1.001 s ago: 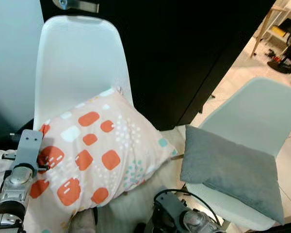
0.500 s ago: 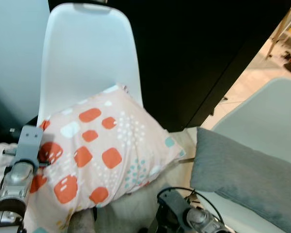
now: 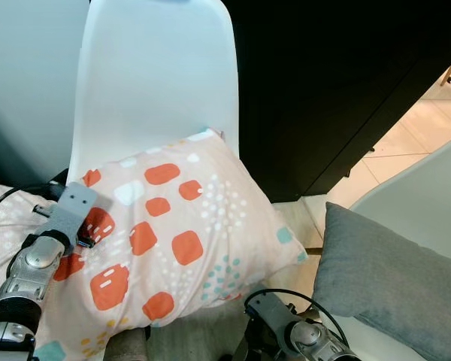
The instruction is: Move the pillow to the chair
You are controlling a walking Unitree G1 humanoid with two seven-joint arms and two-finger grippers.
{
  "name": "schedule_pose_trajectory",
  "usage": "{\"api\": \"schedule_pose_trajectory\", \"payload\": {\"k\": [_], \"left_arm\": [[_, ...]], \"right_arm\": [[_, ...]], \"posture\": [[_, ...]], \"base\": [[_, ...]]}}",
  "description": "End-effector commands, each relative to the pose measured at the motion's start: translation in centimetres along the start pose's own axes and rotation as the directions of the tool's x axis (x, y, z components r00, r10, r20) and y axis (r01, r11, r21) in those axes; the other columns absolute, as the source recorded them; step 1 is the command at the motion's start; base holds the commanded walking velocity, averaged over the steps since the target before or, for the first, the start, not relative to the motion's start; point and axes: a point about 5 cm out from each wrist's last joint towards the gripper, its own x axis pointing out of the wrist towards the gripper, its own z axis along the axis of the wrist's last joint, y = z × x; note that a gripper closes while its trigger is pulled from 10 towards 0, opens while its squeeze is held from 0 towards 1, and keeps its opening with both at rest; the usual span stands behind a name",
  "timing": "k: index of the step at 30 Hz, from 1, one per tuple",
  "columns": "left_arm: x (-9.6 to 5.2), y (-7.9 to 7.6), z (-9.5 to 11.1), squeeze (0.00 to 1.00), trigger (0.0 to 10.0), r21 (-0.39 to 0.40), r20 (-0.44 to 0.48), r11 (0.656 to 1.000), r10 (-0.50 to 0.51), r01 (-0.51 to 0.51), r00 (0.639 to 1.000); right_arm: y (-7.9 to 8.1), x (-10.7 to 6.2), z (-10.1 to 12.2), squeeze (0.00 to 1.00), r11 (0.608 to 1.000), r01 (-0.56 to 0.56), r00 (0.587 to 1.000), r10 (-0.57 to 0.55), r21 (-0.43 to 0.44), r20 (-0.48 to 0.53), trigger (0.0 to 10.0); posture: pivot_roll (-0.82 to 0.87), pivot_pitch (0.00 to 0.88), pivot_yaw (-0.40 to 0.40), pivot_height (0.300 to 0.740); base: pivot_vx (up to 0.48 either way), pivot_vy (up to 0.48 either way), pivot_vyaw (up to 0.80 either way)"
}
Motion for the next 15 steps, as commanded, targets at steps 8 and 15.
{"api": "schedule_pose_trajectory", "payload": {"k": [8,15], "left_arm": [[0.0,-1.3,0.4,0.00,10.0,0.154,0.018,0.983,-0.101,0.097,0.995],[0.1,-0.4,0.6,0.00,10.0,0.220,0.022,0.974,-0.054,0.048,0.998]], "right_arm": [[5.7,-0.7,-7.0,0.00,0.981,-0.169,0.942,0.190,0.101,-0.275,10.0],[5.6,-0.7,-6.9,0.00,0.980,-0.163,0.947,0.187,0.113,-0.259,10.0]], "posture": [[0.06,0.238,-0.180,0.527],[0.06,0.238,-0.181,0.517]], "base": [[0.000,0.000,0.00],[0.000,0.000,0.00]]}}
